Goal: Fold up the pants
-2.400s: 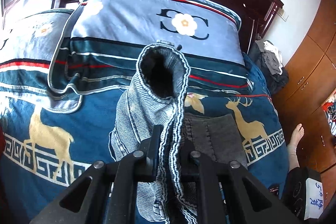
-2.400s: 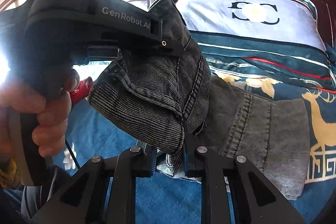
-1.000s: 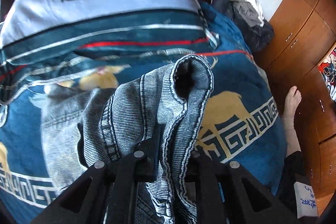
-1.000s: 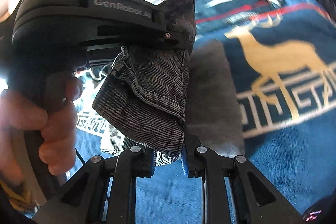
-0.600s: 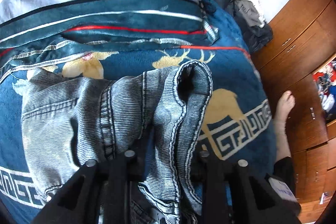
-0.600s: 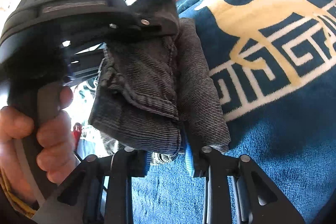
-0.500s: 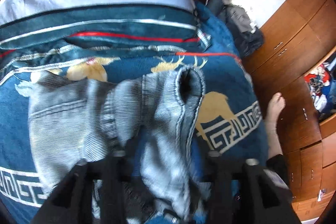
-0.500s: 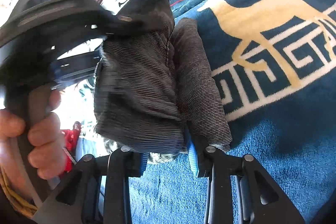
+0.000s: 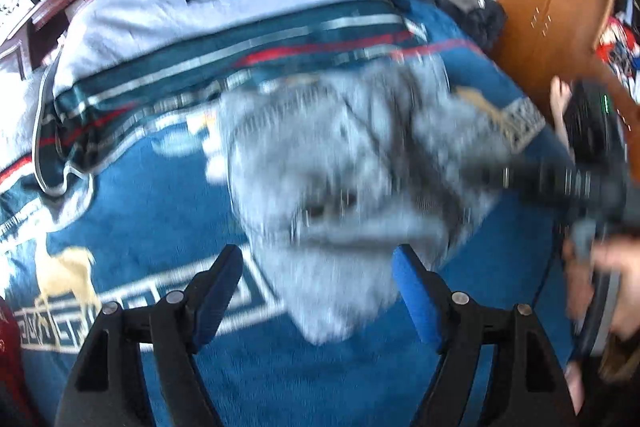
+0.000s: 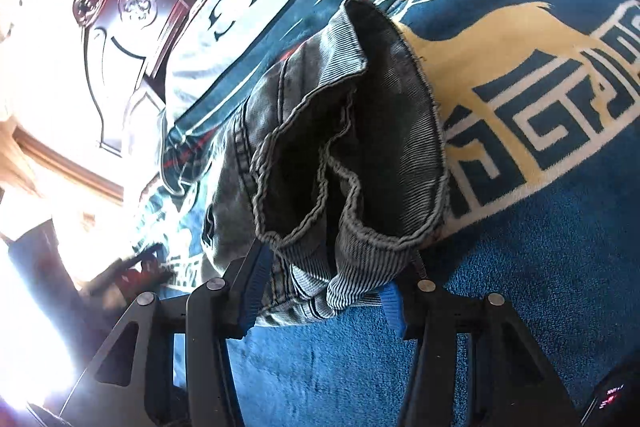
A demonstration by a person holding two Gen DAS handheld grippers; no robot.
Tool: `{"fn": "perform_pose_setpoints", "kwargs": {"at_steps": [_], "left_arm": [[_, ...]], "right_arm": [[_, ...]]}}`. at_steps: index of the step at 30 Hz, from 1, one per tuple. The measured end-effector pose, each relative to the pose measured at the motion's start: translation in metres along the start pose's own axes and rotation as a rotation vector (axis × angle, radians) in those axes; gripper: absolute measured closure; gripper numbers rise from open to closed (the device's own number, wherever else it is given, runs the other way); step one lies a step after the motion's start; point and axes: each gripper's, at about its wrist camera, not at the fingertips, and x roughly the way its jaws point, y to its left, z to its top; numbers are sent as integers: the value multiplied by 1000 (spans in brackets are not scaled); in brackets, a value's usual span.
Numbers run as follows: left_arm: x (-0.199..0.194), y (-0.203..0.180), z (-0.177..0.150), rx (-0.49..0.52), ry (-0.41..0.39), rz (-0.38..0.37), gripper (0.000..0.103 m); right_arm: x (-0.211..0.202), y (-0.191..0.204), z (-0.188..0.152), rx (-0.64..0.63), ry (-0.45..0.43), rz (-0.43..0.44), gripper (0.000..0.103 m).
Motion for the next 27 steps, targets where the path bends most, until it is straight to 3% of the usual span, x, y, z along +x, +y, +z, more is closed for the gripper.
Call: {"fn": "perform_pose_setpoints", "kwargs": {"at_steps": [1, 3, 4, 5, 8, 11, 13, 15, 18, 20, 22, 25, 27], "left_arm": [[4, 1, -5, 1, 11, -4, 24], [15, 0, -10, -5, 22, -16, 25], [19, 0, -10, -11, 18, -23, 35], [23, 0, -10, -25, 17, -40, 53], [20, 14, -11, -119, -18, -69, 84], [4, 39, -13, -220, -82, -43, 86], [0, 56, -16, -297, -94, -68, 86], [2, 62, -17, -325, -85, -83, 86], [10, 50, -17, -293, -76, -99, 86], [19, 38, -14, -271, -61, -105, 86], [31, 27, -13, -245, -14, -70, 86], [37, 27, -11, -247, 10, -62, 86], [29, 35, -9, -275, -10, -80, 86]], "right_arm": [[0, -1, 2, 3, -7, -6, 55], [6, 3, 4, -23, -5, -51, 74], [9, 8, 5, -50, 2, -90, 83], [13, 16, 7, -79, 10, -115, 86], [18, 38, 13, -133, 19, -124, 89], [11, 64, 22, -150, 4, -41, 90], [5, 80, 27, -174, -28, 8, 90], [2, 78, 27, -162, -41, -1, 90], [5, 32, 16, -43, -8, -99, 90], [21, -6, 7, 34, 80, -156, 83], [19, -24, 4, 80, 66, -66, 82], [9, -20, 11, 69, 86, -57, 75], [0, -6, 16, -12, 84, -112, 60]]}}
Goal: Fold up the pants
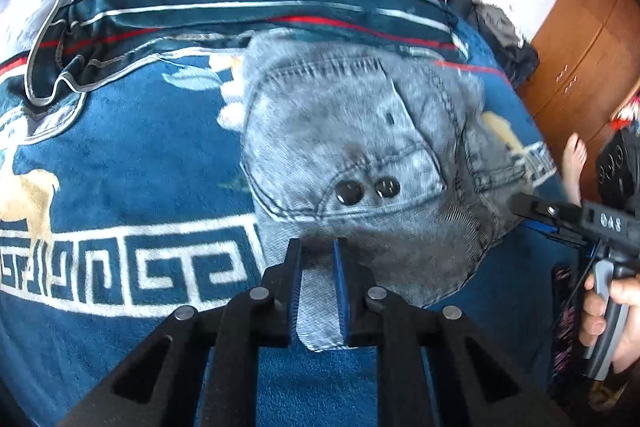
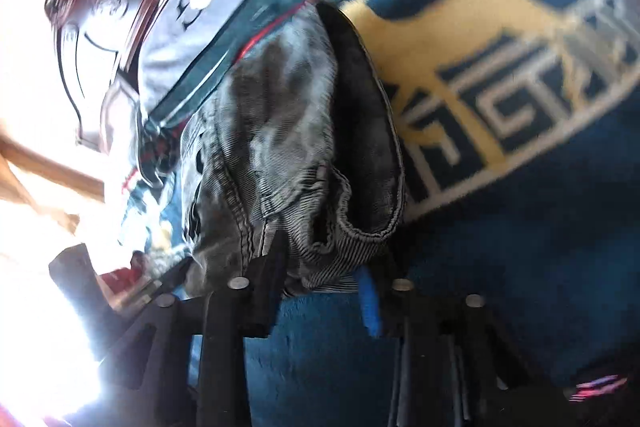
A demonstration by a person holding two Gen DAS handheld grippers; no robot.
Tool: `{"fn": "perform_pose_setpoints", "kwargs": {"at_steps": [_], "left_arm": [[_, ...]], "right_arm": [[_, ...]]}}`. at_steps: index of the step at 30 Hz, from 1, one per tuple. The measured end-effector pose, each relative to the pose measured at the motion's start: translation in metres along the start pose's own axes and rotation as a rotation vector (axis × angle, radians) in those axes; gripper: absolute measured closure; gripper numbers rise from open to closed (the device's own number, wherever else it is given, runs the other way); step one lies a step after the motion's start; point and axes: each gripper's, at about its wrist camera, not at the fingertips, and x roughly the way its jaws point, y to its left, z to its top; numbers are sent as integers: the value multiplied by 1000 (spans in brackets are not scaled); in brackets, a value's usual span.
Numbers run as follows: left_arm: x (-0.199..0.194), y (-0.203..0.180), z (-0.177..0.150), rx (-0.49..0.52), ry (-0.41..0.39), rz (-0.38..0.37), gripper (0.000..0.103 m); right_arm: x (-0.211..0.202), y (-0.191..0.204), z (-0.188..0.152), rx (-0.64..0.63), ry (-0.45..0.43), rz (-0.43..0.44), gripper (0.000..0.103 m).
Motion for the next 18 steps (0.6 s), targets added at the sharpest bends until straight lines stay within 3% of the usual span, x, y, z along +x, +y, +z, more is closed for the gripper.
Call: {"fn": "perform_pose_setpoints", "kwargs": {"at_steps": [1, 2, 6, 8, 10, 13, 16, 18], "left_arm": [[-6, 5, 3, -9, -19, -4, 86], [-10, 8, 8, -16, -35, -8, 86], [-8, 18, 46, -44, -46, -5, 78], [3, 25, 69, -87, -35, -9, 50], [15, 36, 93, -145, -48, -6, 38], [39, 57, 128, -250, -39, -9, 37], [75, 70, 146, -317, 51, -11, 39], [100, 73, 149, -318, 116, 2, 68]], "right_arm": [[-7, 7, 3, -44, -17, -27, 45], [-17, 11, 4, -79, -42, -37, 39], [-35, 17, 22, -115, -111, -40, 36], [-32, 11, 38, -95, -115, -28, 33], [-18, 9, 56, -68, -115, -20, 33], [1, -3, 84, -11, -114, -3, 33], [17, -21, 98, 63, -99, 64, 36], [32, -24, 103, 73, -77, 74, 62]]}}
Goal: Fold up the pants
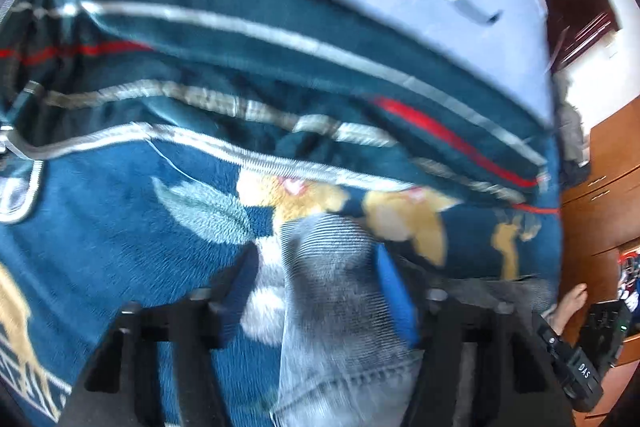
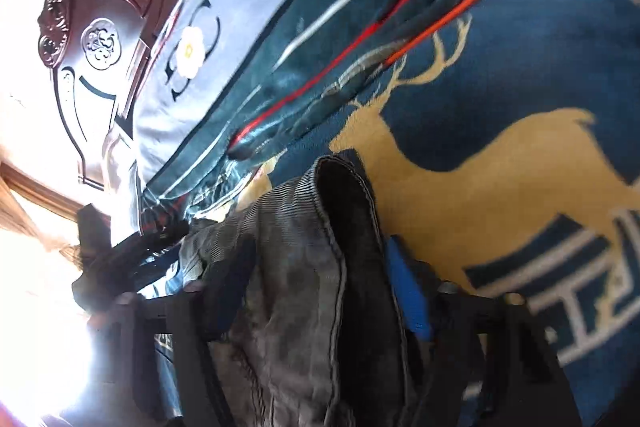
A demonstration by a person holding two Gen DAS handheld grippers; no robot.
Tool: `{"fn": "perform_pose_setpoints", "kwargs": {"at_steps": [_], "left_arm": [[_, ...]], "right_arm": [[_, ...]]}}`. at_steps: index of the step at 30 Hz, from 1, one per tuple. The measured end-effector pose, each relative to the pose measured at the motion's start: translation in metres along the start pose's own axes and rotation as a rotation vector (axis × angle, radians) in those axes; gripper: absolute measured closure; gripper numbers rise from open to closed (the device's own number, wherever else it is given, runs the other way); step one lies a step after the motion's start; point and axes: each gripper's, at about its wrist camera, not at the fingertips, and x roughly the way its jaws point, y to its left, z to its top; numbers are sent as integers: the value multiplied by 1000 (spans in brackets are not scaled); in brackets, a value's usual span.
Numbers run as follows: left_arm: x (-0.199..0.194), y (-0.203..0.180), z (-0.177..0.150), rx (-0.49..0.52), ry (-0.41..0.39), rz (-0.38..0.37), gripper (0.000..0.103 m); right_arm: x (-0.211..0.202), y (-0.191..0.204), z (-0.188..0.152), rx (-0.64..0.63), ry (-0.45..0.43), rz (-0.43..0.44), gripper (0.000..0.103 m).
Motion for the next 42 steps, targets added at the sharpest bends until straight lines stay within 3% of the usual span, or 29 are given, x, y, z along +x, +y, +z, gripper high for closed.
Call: {"fn": "perform_pose_setpoints", "kwargs": {"at_steps": [1, 2, 5, 7, 10, 13, 16, 19, 24, 28, 33, 38, 42], "left_arm": [[9, 2, 0, -13, 20, -28, 81], [12, 4, -1, -28, 6, -26, 84], [13, 10, -8, -47, -61, -43, 86], [12, 24, -14, -128, -101, -92, 86], [13, 35, -23, -202, -123, -136, 85], [5, 28, -22, -162, -117, -119, 80], [-21, 17, -22, -79, -134, -90, 72], [-57, -2, -40, 77, -178, -44, 51], [-97, -23, -103, 269, -185, -41, 50], [-99, -48, -143, 390, -170, -1, 50], [-75, -44, -167, 392, -121, 63, 55], [-64, -43, -170, 386, -129, 83, 55], [-67, -42, -170, 383, -132, 88, 55]], "right_arm": [[9, 0, 0, -6, 15, -1, 83], [11, 2, 0, -12, 18, 6, 88], [4, 25, -6, -156, -53, -23, 90], [4, 34, -11, -224, -87, -52, 90], [19, 26, -12, -230, -75, -111, 90], [34, 14, -11, -223, -38, -178, 79], [18, 14, -8, -190, -41, -184, 68], [-5, 22, -14, -223, -60, -187, 65], [-39, 48, -47, -313, -60, -133, 64], [-46, 71, -80, -388, -51, -97, 64], [-29, 74, -99, -380, -14, -107, 64], [-10, 51, -105, -370, 41, -177, 66], [-20, 53, -106, -360, 4, -159, 64]]}}
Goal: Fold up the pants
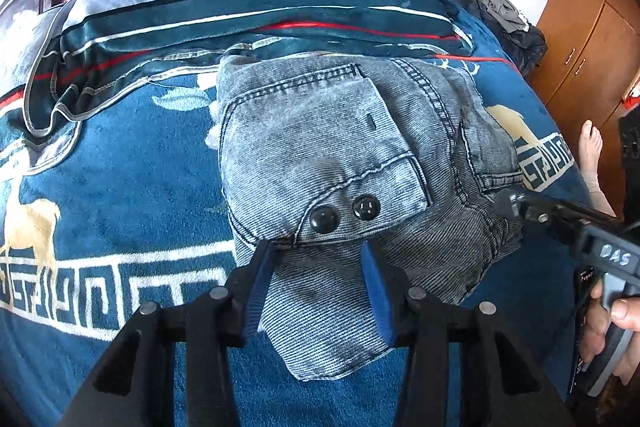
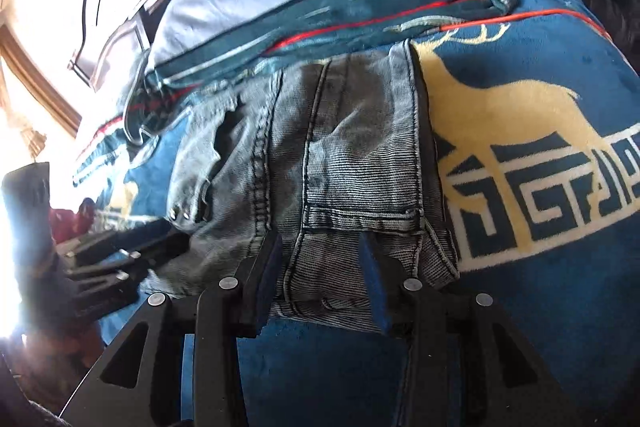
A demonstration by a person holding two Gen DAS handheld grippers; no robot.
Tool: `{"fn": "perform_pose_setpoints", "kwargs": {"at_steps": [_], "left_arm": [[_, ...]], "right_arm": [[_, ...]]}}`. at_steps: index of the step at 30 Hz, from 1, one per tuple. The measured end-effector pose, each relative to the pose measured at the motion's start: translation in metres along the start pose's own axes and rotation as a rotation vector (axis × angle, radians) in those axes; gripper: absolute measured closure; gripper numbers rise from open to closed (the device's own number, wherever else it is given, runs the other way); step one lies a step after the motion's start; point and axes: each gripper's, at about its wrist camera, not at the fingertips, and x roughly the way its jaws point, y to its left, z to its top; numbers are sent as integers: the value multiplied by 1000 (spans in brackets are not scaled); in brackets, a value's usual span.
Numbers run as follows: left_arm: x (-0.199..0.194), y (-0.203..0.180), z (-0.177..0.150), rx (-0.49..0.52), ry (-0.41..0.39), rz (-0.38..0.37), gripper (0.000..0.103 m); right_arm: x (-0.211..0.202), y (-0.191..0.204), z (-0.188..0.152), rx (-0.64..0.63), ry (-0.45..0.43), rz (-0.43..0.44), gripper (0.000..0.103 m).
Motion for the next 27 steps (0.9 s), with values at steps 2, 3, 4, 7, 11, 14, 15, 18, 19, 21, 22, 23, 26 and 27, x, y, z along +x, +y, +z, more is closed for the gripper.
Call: {"fn": "perform_pose_setpoints", "kwargs": {"at_steps": [2, 3, 4, 7, 11, 14, 15, 18, 19, 21, 22, 23, 26, 27], "left_arm": [[-3, -1, -1, -5, 2, 4, 55], [-4, -1, -2, -3, 2, 8, 55], [-6, -2, -2, -1, 1, 13, 55], [-14, -5, -4, 13, -5, 27, 55], [-21, -6, -6, 21, -16, 52, 40], [-21, 0, -7, -10, -16, 55, 31], [-20, 4, -7, -23, -14, 55, 30], [-16, 11, -7, -55, -6, 52, 28], [-15, 12, -7, -64, -1, 49, 28], [-11, 14, -8, -77, 5, 45, 28], [-9, 15, -8, -83, 8, 43, 28], [-7, 16, -8, -88, 8, 41, 28], [-2, 21, -11, -108, 8, 16, 57], [1, 24, -12, -118, 16, -1, 63]], "right_arm": [[-11, 0, -1, 9, -35, 7, 57], [-16, -2, -1, 14, -51, 4, 53], [-22, -5, -2, 26, -71, 0, 43], [-32, -19, -5, 78, -103, -27, 34], [-32, -43, -7, 189, -96, -25, 32], [-23, -49, -9, 227, -63, -10, 32], [-18, -50, -11, 235, -46, -6, 32], [-8, -50, -17, 244, -9, 19, 32], [-6, -49, -18, 237, -5, 22, 35], [-4, -44, -18, 209, 4, 24, 57], [-3, -43, -18, 206, 12, 28, 70], [-4, -41, -18, 204, 11, 22, 75], [-19, -28, -19, 186, -36, -12, 85], [-23, -25, -20, 184, -50, -11, 85]]}}
